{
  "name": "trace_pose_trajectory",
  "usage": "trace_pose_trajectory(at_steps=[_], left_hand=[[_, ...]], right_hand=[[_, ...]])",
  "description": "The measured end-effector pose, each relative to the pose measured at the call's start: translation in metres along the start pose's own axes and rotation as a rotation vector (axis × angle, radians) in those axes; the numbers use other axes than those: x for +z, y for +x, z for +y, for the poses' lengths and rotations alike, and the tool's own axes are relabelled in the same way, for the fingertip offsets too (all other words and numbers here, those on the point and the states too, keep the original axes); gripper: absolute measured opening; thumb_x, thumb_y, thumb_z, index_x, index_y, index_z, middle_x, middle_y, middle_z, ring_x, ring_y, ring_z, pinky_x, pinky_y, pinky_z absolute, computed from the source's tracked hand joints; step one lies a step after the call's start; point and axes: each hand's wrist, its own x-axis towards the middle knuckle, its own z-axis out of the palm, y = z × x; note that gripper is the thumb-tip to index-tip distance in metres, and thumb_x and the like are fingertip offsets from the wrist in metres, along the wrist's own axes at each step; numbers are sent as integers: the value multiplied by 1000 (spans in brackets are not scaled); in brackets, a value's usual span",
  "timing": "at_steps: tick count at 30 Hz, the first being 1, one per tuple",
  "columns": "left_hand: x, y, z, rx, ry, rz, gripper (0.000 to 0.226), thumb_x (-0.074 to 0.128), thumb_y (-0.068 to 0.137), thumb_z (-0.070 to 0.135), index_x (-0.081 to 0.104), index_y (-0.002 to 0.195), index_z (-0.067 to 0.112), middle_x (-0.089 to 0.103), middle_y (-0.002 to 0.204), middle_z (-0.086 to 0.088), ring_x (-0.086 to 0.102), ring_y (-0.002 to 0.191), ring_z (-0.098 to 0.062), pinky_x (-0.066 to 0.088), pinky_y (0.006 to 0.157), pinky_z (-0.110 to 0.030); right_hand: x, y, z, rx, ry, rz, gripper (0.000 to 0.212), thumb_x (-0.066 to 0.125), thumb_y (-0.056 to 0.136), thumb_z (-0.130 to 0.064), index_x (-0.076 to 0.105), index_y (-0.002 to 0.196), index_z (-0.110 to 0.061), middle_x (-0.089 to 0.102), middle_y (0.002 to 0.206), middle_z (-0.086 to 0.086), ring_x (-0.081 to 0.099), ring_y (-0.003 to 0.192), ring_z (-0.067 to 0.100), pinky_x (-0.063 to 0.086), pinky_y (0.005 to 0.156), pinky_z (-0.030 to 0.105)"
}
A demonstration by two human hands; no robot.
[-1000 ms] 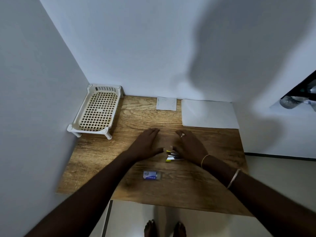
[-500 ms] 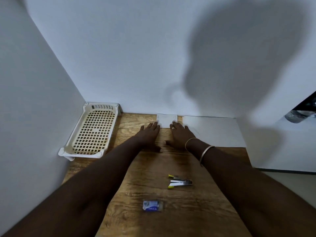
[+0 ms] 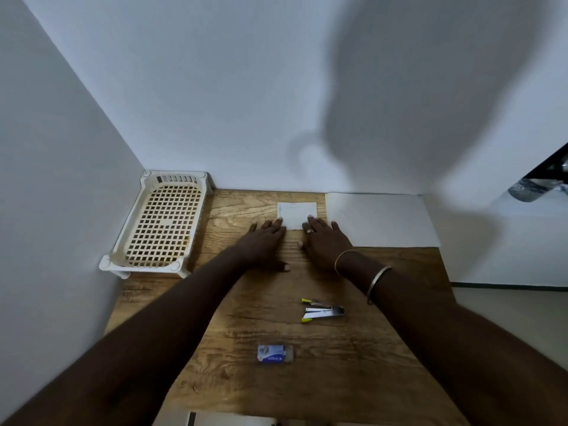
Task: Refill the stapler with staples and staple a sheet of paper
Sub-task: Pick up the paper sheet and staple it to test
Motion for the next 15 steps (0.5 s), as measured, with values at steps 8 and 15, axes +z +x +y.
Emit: trace_pose_trajectory(at_steps=[8, 15], left_hand=[[52, -57, 27, -13, -80, 46, 105, 62, 84, 68, 10, 161, 18, -4, 171, -4, 2, 157, -27, 6, 124, -53], [73, -87, 41, -20, -86, 65, 87, 60, 91, 57, 20, 159, 21, 5, 171, -2, 5, 157, -28, 4, 124, -53]], right_hand=[[24, -72, -29, 12, 39, 53, 54, 27, 106, -40, 37, 151, -13, 25, 165, 11, 28, 150, 30, 21, 120, 53], [48, -113, -44, 18, 13, 80, 55, 34, 103, -42, 40, 150, -15, 31, 163, 10, 33, 148, 29, 21, 118, 56]])
